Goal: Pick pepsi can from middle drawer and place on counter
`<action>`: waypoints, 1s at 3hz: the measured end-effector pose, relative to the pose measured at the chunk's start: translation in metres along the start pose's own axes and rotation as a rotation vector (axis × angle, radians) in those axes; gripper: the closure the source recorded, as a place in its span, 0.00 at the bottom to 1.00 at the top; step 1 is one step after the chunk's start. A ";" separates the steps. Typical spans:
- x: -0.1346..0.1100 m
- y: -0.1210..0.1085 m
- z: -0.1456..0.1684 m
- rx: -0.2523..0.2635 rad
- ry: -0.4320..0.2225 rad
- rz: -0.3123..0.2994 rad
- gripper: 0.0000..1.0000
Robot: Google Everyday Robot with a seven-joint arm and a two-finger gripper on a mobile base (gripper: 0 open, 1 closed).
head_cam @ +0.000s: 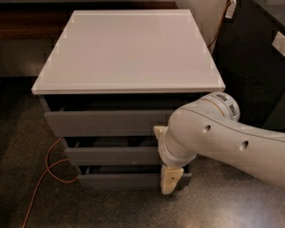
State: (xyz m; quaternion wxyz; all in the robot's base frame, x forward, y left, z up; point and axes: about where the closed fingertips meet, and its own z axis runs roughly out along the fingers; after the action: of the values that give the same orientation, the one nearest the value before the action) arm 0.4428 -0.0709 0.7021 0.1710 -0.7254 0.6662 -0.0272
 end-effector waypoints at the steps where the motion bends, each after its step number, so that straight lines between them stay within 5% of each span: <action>1: 0.011 -0.010 0.031 0.012 -0.034 0.021 0.00; 3: 0.019 -0.022 0.089 0.040 -0.140 0.022 0.00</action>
Offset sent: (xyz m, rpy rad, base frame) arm 0.0560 0.0004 -0.0927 0.1870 -0.0238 0.0041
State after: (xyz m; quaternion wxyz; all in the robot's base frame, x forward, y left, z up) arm 0.4897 -0.0696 0.6210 0.2320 -0.7148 0.6597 0.0120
